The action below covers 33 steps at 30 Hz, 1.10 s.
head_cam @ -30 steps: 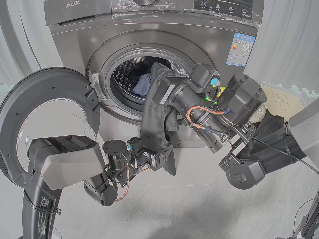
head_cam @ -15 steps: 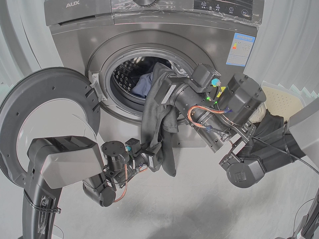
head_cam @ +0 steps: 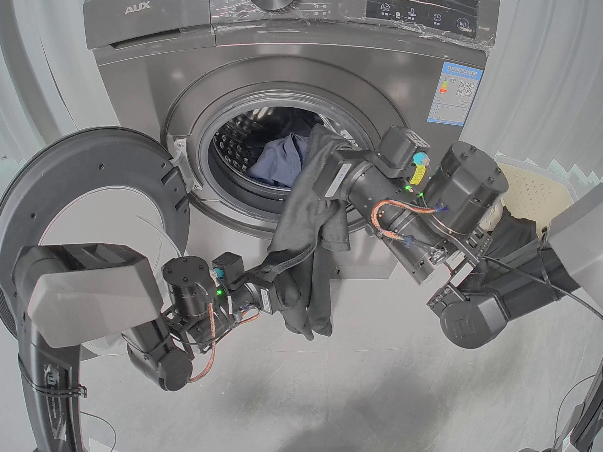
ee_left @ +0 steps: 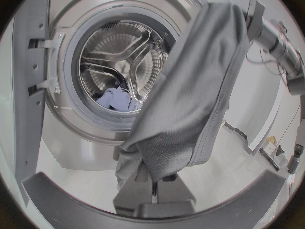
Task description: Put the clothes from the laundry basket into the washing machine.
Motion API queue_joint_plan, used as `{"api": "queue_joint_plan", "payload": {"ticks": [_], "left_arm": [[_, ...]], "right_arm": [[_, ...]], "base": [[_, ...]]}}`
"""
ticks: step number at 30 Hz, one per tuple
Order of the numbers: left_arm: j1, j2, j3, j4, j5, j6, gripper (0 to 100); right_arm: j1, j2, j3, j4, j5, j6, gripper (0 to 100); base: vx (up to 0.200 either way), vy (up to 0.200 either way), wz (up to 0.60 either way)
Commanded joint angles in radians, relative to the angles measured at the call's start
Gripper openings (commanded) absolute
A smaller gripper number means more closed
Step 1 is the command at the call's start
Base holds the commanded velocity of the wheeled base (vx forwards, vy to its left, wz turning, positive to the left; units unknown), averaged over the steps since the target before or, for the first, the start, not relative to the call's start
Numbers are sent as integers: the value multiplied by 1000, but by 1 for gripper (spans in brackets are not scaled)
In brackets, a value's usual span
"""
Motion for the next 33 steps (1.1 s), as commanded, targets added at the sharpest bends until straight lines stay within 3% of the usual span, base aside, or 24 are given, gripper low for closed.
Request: {"api": "queue_joint_plan", "payload": {"ticks": [1,5,9,12,14,21,33], "left_arm": [[21,-184,109,-4,-45,-1,0],[26,-282,180,-4,-71,-1,0],[27,-440,305,-3,-131,-11,0],[45,-484,315,-1,-148,0,0],[56,-510,296,-1,-149,-9,0],[121,-555,196,0,-151,-18,0],[127,-622,155,3,-140,-20,0]], "right_arm": [[-72,-66,122,-6,1,3,0],[-100,-110,212,-14,6,14,0],[-133,-187,353,-42,26,14,0],[-132,-203,398,-98,30,36,0],[-133,-207,431,-135,34,46,0],[-132,-180,468,-157,35,45,0],[-130,-166,482,-163,32,48,0]], "base": [[0,0,0],[0,0,0],[0,0,0],[0,0,0],[0,0,0],[0,0,0],[0,0,0]]}}
